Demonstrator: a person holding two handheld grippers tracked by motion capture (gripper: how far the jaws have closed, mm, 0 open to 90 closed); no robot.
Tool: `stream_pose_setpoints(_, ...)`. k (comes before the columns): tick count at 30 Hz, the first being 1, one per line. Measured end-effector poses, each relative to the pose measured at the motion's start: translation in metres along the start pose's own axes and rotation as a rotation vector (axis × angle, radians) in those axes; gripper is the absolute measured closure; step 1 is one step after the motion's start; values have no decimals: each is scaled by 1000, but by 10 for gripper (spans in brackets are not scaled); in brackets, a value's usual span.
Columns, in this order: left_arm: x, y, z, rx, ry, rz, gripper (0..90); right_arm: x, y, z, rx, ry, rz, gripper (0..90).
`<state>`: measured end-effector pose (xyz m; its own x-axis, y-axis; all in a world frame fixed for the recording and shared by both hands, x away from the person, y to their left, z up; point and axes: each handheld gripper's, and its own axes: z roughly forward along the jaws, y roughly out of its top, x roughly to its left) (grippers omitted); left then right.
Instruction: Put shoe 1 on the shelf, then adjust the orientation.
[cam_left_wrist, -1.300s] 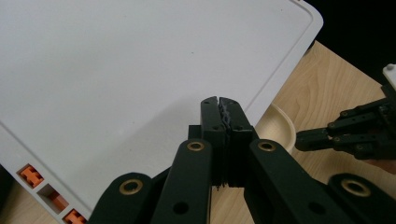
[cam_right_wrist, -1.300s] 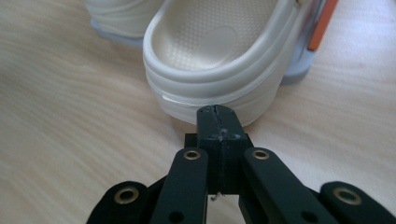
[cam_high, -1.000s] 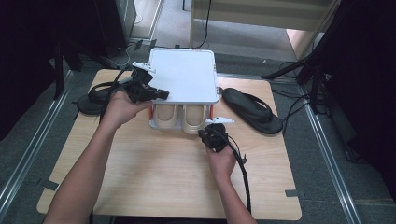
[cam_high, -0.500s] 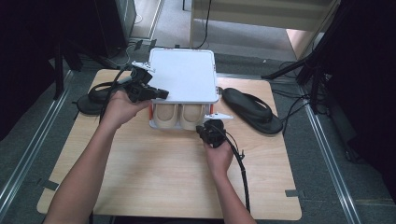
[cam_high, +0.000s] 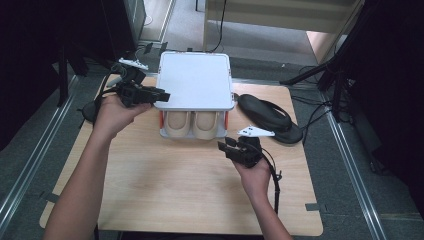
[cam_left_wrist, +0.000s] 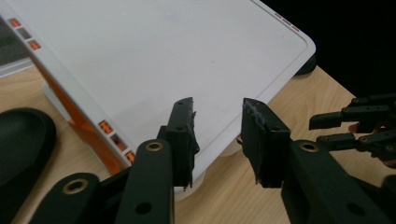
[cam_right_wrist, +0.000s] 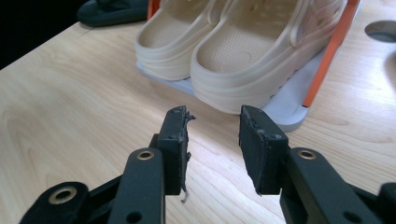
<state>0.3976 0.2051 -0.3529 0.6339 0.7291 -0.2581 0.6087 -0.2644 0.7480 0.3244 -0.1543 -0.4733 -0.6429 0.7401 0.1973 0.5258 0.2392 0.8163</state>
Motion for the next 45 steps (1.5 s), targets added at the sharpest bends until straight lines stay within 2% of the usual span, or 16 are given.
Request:
stream_pose_setpoints(3,5,-3,-10,13,1,-29,550,-3,-2,-8,-2,5,-12,543)
stream_pose_setpoints(5,9,-8,-17,-3,13,-36,523,-3,-4,-12,-2,0,-23,502)
stream_pose_setpoints(7,13,-11,-22,-8,23,-47,494,-4,-6,-17,-21,34,-18,497)
stream_pose_setpoints(10,18,-17,-30,-17,43,-64,466,-8,-10,-25,-15,69,-5,494)
stream_pose_setpoints(12,22,-22,-35,-26,57,-76,457,-12,-12,-31,-19,71,-20,493)
stream_pose_setpoints(16,27,-28,-44,-35,89,-95,459,-20,-15,-43,-64,73,-12,468)
stream_pose_setpoints(18,31,-31,-47,-42,104,-106,462,-24,-16,-48,-88,57,-10,469)
stream_pose_setpoints(20,36,-36,-50,-54,122,-126,462,-28,-17,-50,-87,35,-14,469)
stream_pose_setpoints(23,43,-42,-50,-59,139,-135,462,-33,-17,-46,-81,35,5,471)
stream_pose_setpoints(26,54,-49,-47,-57,160,-160,467,-35,-18,-38,-56,37,17,477)
stream_pose_setpoints(32,72,-62,-34,-34,186,-205,584,-34,-15,-31,-45,46,9,480)
stream_pose_setpoints(36,83,-66,-22,-3,202,-211,680,-33,-14,-30,-42,46,4,481)
stream_pose_setpoints(38,88,-67,-14,-12,208,-221,754,-32,-15,-30,-29,41,-4,481)
stream_pose_setpoints(42,101,-67,3,-3,221,-210,879,-29,-19,-32,-17,37,-5,482)
stream_pose_setpoints(45,112,-65,18,-4,226,-221,900,-27,-23,-37,-8,15,-30,483)
